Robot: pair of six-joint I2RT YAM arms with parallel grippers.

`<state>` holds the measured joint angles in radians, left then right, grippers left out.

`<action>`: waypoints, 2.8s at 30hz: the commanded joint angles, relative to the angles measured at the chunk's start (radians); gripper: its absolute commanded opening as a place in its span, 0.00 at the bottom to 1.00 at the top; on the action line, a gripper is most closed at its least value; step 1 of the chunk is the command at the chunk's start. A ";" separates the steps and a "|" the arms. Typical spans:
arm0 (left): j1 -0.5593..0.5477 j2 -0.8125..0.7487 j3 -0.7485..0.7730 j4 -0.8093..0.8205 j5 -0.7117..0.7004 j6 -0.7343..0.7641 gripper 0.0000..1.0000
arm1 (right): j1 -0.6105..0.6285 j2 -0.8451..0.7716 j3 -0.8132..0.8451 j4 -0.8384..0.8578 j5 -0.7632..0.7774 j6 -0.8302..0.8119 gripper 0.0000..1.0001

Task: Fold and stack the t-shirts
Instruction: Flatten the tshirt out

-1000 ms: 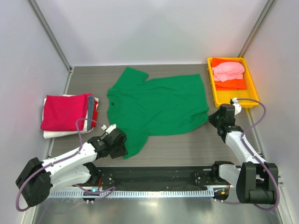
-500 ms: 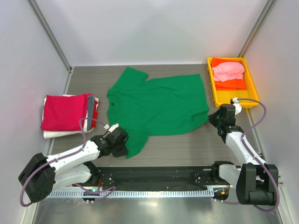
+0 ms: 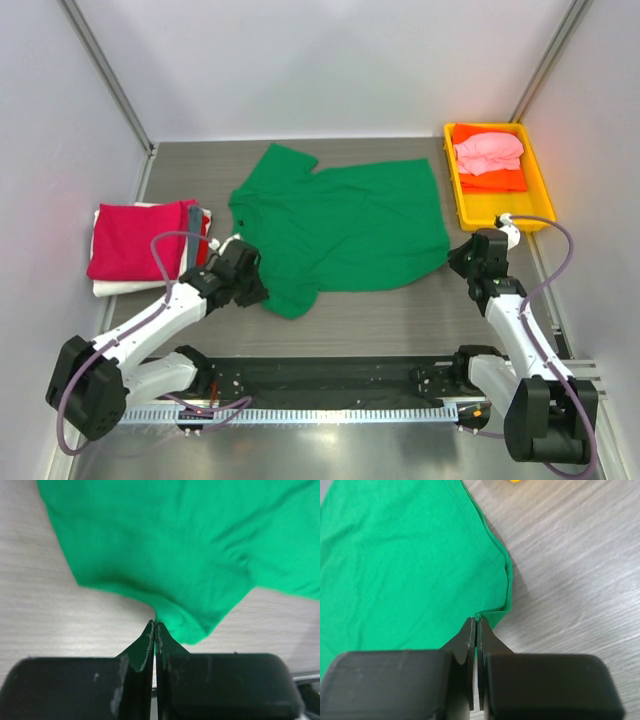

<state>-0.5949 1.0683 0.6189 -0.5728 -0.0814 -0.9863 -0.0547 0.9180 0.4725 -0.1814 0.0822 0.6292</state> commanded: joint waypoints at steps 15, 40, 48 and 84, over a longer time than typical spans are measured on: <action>0.397 0.344 0.764 -0.074 0.233 0.208 0.00 | -0.004 0.387 0.647 -0.081 -0.124 -0.026 0.01; 0.434 -0.159 1.274 0.051 0.145 0.267 0.00 | -0.010 -0.252 1.009 -0.184 -0.096 -0.069 0.01; 0.432 0.002 1.406 0.028 0.115 0.267 0.00 | -0.010 -0.203 1.065 -0.211 -0.019 -0.069 0.01; 0.362 0.546 1.084 0.312 0.304 0.267 0.62 | -0.082 0.562 1.073 -0.055 -0.406 0.093 0.01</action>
<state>-0.1604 1.6585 1.8736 -0.2577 0.1562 -0.7399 -0.1349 1.5318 1.5726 -0.3073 -0.2226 0.7437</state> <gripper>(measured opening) 0.581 0.035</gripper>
